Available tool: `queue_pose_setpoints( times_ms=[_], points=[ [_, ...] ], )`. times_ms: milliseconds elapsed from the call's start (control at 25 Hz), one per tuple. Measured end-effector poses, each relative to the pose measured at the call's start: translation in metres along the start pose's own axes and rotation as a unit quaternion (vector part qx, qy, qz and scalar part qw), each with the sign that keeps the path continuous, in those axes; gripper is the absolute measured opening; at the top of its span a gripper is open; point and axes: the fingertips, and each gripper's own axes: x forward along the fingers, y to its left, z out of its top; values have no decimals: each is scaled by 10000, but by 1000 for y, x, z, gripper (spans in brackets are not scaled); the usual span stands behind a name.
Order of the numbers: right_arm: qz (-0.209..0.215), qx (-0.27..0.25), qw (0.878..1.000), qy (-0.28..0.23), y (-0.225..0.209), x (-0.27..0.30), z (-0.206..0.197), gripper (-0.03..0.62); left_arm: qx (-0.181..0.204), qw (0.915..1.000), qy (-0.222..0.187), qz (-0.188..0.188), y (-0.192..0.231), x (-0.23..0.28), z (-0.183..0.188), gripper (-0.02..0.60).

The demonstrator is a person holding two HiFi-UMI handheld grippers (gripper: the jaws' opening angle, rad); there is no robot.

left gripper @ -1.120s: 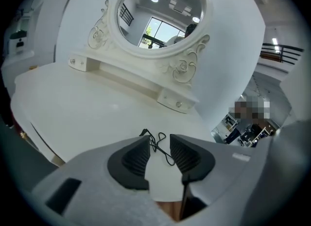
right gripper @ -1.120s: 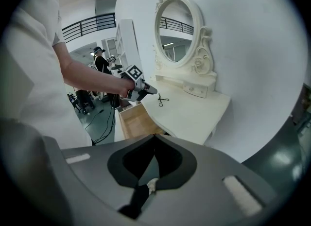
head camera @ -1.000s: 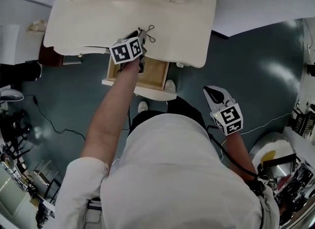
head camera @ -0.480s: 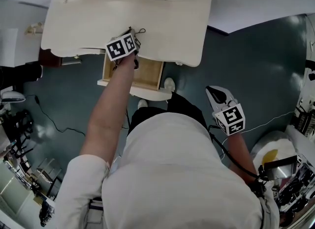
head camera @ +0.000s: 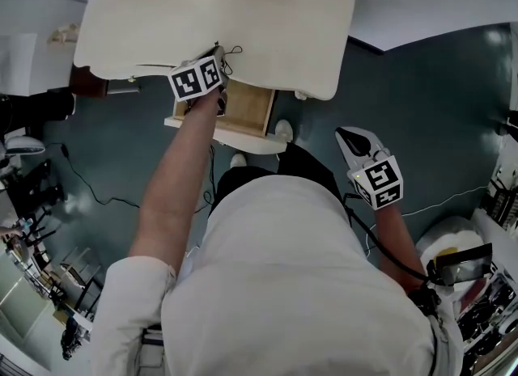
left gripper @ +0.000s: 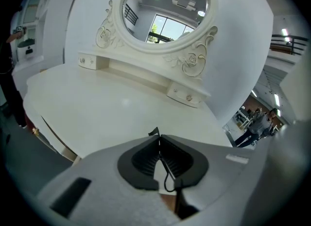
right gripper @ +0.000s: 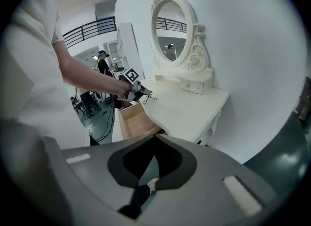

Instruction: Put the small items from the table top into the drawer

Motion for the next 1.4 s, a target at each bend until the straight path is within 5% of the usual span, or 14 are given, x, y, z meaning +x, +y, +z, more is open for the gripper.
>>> queue_pose_setpoints(
  times_ms=[320, 800, 1400],
  points=[
    [274, -241, 9993, -81, 9, 21, 15, 2, 139, 9995, 157, -250, 3, -37, -31, 14],
    [560, -482, 9972, 91, 27, 36, 21, 2, -127, 9984, 543, -70, 49, -61, -99, 14],
    [406, -461, 9965, 560, 6, 27, 1, 2, -563, 9920, 1077, 333, 83, 6, -131, 14]
  ],
)
